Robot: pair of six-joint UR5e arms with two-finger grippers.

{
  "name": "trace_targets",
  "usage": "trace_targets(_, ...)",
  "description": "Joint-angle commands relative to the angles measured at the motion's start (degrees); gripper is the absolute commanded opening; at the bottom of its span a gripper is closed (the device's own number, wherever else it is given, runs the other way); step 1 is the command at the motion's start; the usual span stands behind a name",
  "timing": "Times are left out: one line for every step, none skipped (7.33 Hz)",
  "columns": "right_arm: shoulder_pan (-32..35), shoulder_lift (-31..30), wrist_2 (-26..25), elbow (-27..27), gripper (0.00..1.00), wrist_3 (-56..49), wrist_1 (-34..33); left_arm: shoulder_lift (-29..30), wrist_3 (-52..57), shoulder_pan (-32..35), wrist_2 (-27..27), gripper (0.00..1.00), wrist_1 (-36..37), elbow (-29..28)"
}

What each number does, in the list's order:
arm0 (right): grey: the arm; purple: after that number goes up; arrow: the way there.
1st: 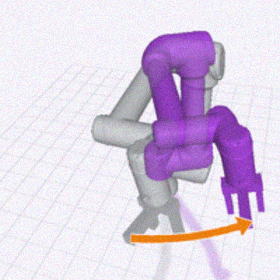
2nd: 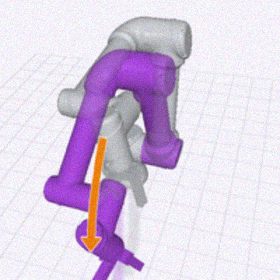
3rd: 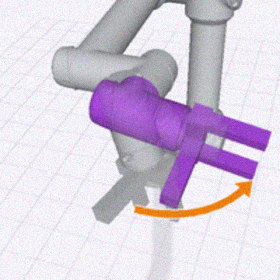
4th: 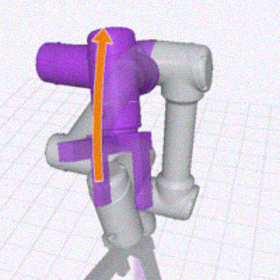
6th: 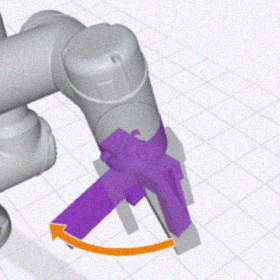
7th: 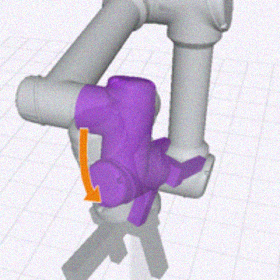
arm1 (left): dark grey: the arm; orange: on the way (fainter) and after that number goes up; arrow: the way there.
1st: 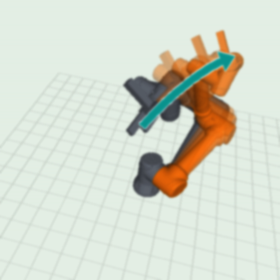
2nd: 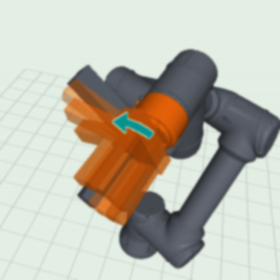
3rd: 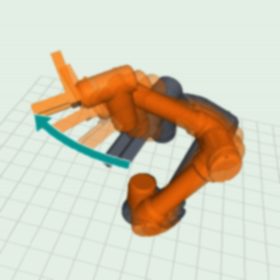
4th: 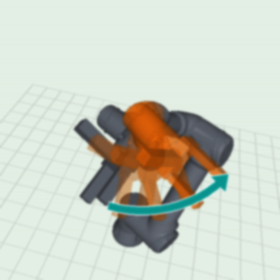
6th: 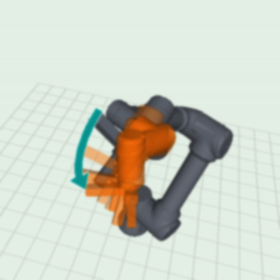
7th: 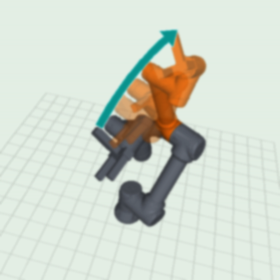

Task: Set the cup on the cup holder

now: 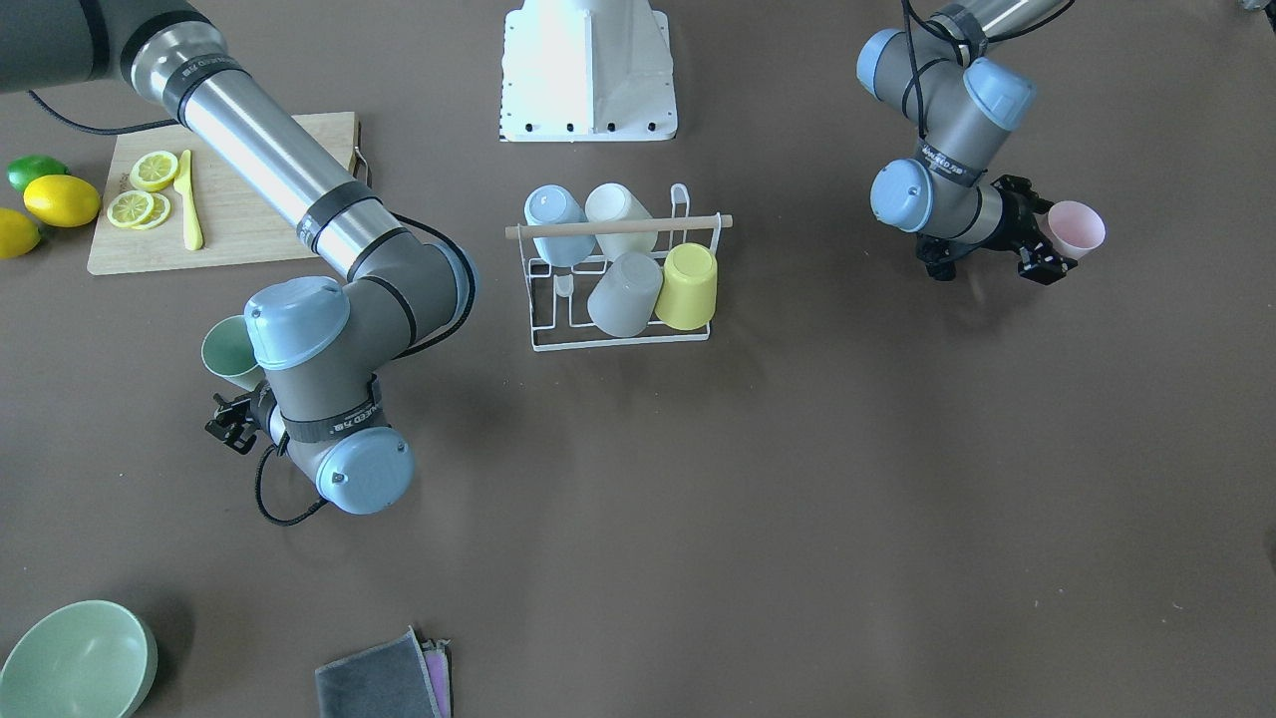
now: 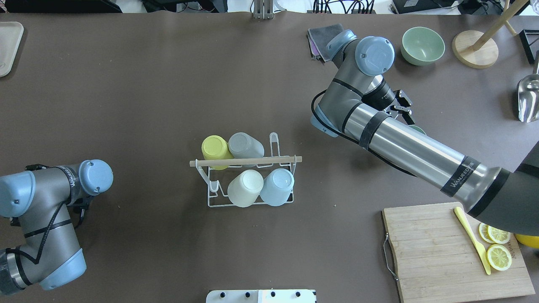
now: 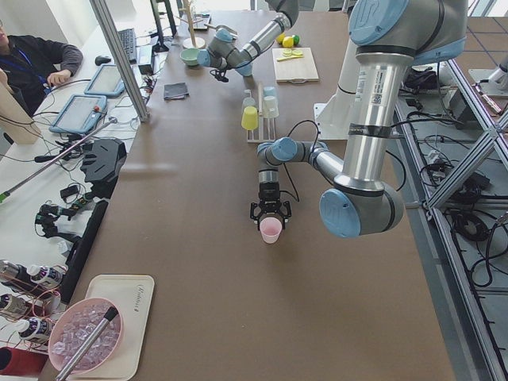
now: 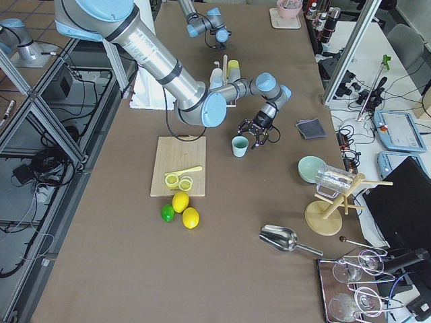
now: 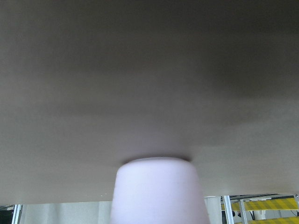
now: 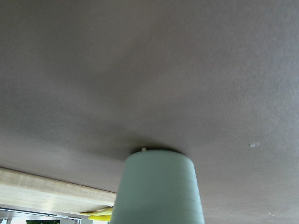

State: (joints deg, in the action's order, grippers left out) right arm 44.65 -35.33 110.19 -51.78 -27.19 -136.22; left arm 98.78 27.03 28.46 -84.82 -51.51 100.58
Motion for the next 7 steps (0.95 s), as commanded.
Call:
trace_targets(0.00,0.00,1.42,1.06,1.00,-0.14,-0.80,-1.74,0.04,0.11,0.09,0.98,-2.88,-0.55)
trace_targets(0.00,0.00,1.69,1.67,1.00,-0.06,-0.80,-2.44,-0.05,0.02,0.09,0.98,-3.76,-0.73)
trace_targets(0.00,-0.09,2.65,2.38,1.00,0.21,-0.80,-2.88,-0.05,0.02,0.09,0.98,-3.86,-0.65)
trace_targets(0.00,-0.09,2.66,2.38,1.00,0.56,-0.88,-2.89,-0.05,0.11,0.09,0.98,-3.86,-0.56)
trace_targets(0.00,-0.09,2.66,2.73,1.00,0.73,-0.89,-2.89,-0.05,0.02,0.09,0.98,-3.86,-0.56)
trace_targets(0.00,0.00,2.66,3.08,1.00,0.74,-1.06,-3.50,-0.05,0.11,0.09,0.97,-3.86,-0.21)
trace_targets(0.00,0.09,2.66,3.09,1.00,0.65,-1.50,-4.63,-0.05,0.11,0.09,0.97,-5.17,0.14)
